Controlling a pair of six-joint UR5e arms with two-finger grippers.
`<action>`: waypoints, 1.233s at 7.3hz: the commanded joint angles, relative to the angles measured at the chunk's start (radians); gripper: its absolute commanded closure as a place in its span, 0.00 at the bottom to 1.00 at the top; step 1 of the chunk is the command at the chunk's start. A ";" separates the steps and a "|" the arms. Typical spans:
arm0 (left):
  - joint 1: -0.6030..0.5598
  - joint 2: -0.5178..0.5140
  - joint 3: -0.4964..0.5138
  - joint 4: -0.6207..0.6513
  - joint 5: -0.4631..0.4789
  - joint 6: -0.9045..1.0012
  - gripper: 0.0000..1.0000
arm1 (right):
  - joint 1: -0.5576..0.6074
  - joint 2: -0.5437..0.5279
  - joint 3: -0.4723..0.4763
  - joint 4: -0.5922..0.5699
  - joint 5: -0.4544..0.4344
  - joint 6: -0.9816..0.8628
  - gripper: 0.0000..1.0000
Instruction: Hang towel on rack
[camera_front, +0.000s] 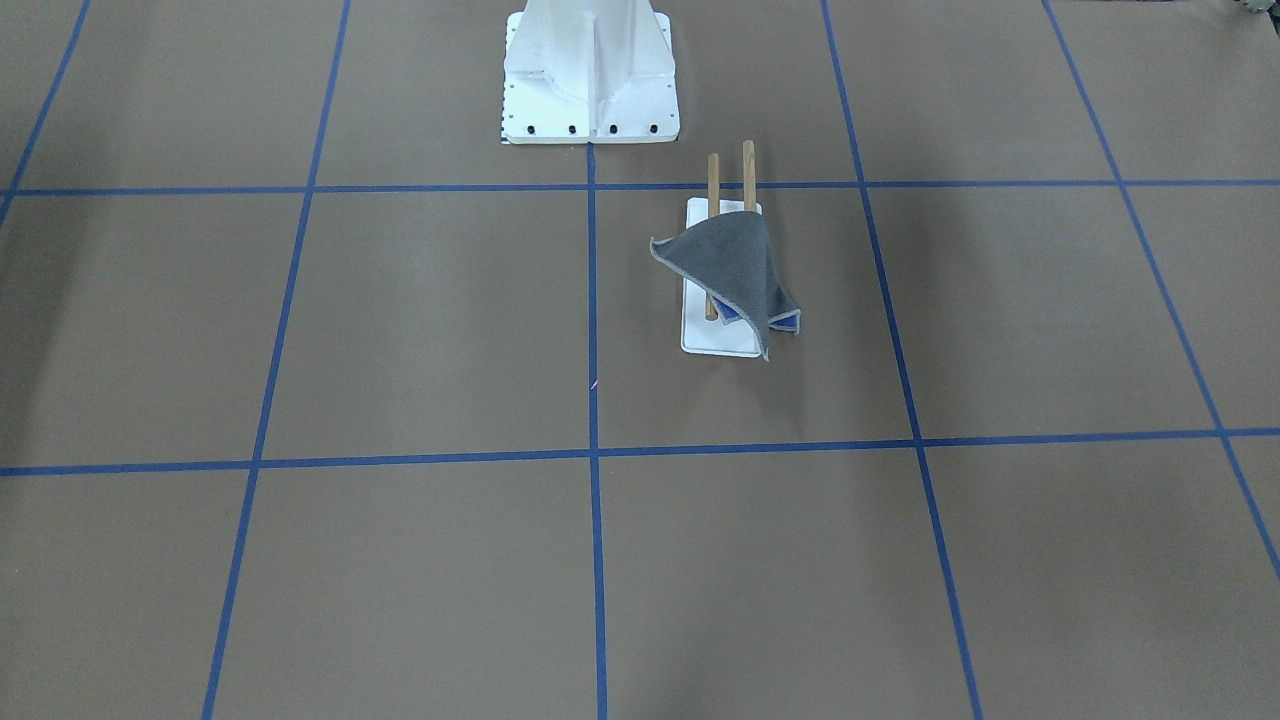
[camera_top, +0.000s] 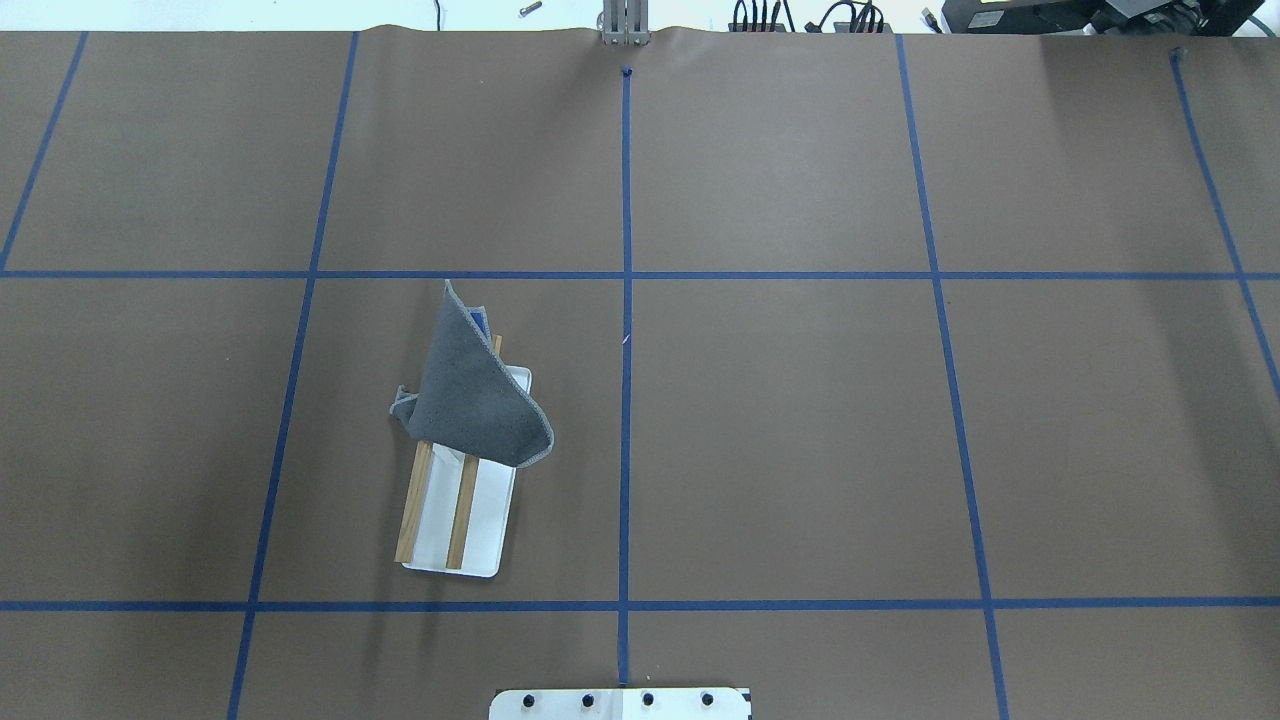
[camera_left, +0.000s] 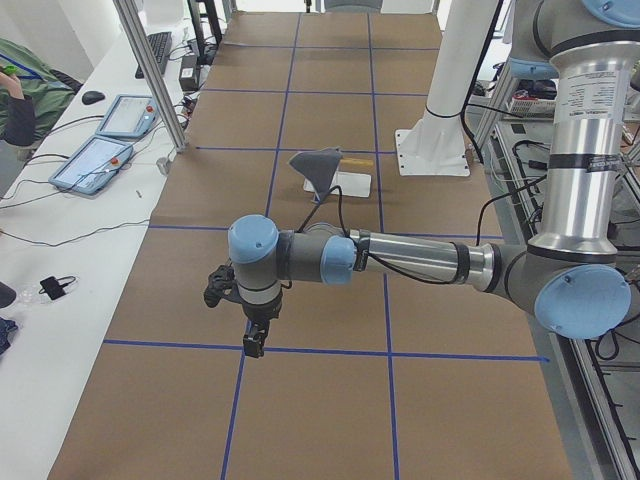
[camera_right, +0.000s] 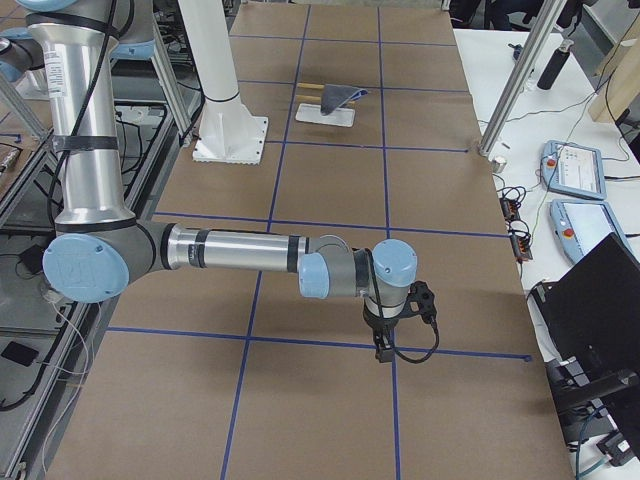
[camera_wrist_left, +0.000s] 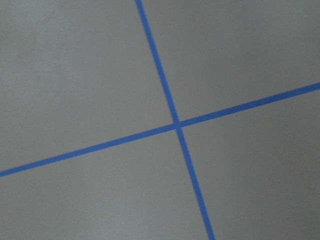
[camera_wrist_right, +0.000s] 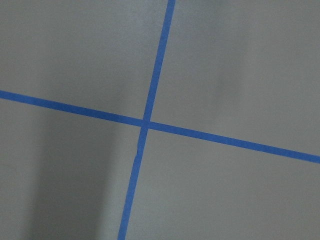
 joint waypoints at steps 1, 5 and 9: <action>-0.018 0.070 -0.071 0.005 -0.013 -0.003 0.01 | 0.000 0.003 0.003 0.000 -0.007 0.000 0.00; -0.015 0.080 -0.082 -0.002 -0.014 0.003 0.01 | -0.015 0.016 0.006 -0.044 -0.016 -0.011 0.00; -0.014 0.087 -0.081 -0.002 -0.014 0.003 0.01 | -0.024 0.020 0.011 -0.070 -0.042 -0.012 0.00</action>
